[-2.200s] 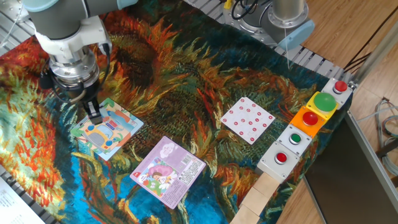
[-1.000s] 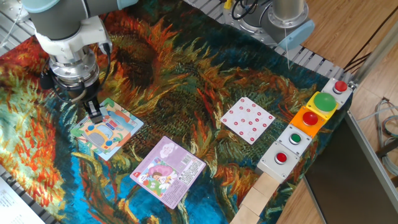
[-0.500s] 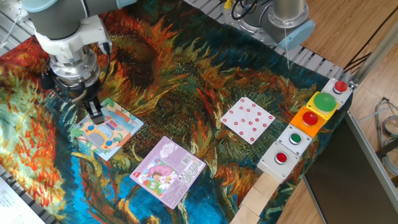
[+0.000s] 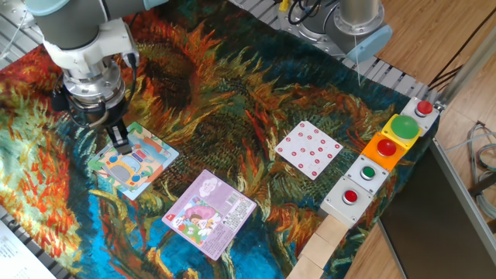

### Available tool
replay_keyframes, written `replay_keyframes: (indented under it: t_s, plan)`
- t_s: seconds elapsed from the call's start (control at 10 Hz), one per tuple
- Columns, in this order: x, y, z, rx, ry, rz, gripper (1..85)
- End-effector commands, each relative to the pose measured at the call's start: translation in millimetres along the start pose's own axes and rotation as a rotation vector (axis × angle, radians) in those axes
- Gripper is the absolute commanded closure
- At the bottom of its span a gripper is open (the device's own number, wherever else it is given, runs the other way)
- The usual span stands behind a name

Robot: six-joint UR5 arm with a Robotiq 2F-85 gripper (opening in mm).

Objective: Assemble one piece of a puzzle

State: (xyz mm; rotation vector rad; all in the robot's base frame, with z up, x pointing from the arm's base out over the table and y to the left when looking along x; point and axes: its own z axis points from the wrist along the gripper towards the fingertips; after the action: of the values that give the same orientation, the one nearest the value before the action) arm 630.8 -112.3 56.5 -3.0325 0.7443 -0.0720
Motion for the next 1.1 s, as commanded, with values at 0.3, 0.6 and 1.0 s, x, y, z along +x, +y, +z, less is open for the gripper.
replay_keyframes:
  t_s: [0.3,0.6,1.0]
  plan:
    - [5.4,1.1,-1.2,0.000,0.018,-0.006,84.3]
    - [5.4,1.1,-1.2,0.000,0.018,-0.014,84.3]
    - [4.5,1.1,-1.1,0.000,0.015,-0.017,84.3]
